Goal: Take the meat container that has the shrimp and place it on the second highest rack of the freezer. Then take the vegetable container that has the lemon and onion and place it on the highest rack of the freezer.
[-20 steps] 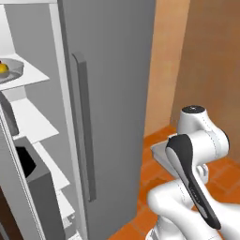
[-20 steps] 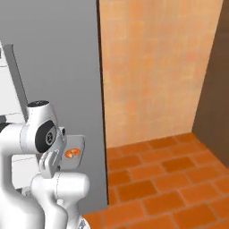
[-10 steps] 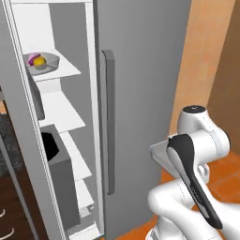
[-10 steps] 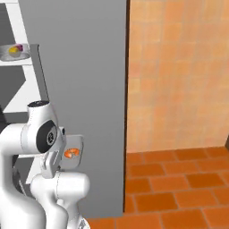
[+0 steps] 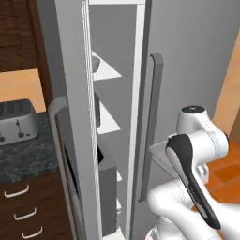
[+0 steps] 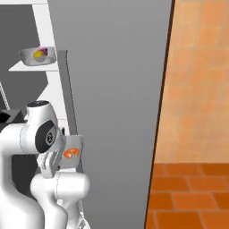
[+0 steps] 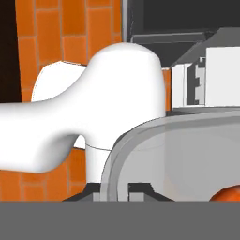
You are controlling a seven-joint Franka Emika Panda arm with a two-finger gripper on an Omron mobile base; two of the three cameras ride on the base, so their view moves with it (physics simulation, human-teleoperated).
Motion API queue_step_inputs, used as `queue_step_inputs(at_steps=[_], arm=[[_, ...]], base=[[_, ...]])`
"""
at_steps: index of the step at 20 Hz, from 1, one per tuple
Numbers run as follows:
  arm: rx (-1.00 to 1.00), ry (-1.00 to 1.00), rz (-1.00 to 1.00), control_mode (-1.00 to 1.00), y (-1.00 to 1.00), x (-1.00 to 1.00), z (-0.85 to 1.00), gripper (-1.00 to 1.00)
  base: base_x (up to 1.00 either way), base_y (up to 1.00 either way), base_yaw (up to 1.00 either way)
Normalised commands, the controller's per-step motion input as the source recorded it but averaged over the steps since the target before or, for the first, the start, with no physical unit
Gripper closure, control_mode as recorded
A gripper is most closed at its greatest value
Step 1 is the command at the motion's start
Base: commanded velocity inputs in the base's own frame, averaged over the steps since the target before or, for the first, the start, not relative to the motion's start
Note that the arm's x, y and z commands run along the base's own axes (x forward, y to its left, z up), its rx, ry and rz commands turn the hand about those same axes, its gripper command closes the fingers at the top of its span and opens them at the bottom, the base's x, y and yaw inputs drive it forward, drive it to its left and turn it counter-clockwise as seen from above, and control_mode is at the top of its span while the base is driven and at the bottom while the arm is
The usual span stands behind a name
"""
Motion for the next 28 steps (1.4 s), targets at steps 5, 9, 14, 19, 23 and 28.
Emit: queue_step_inputs(at_steps=[5, 9, 14, 19, 23, 28], arm=[[0.00, 0.00, 0.00, 1.00, 0.00, 0.00, 0.00, 1.00], [0.00, 0.00, 0.00, 1.00, 0.00, 0.00, 0.00, 1.00], [0.00, 0.00, 0.00, 1.00, 0.00, 0.00, 0.00, 1.00], [0.00, 0.00, 0.00, 1.00, 0.00, 0.00, 0.00, 1.00], [-0.02, -0.36, -0.02, -1.00, 0.39, 0.34, 0.35, 1.00], [0.02, -0.29, 0.00, -1.00, 0.29, 0.77, 0.17, 1.00]], base=[[0.30, 0.03, 0.60], [0.16, 0.04, 0.42], [0.58, 0.06, 0.04], [0.40, 0.40, -0.03], [0.00, 0.00, 0.00], [0.00, 0.00, 0.00]])
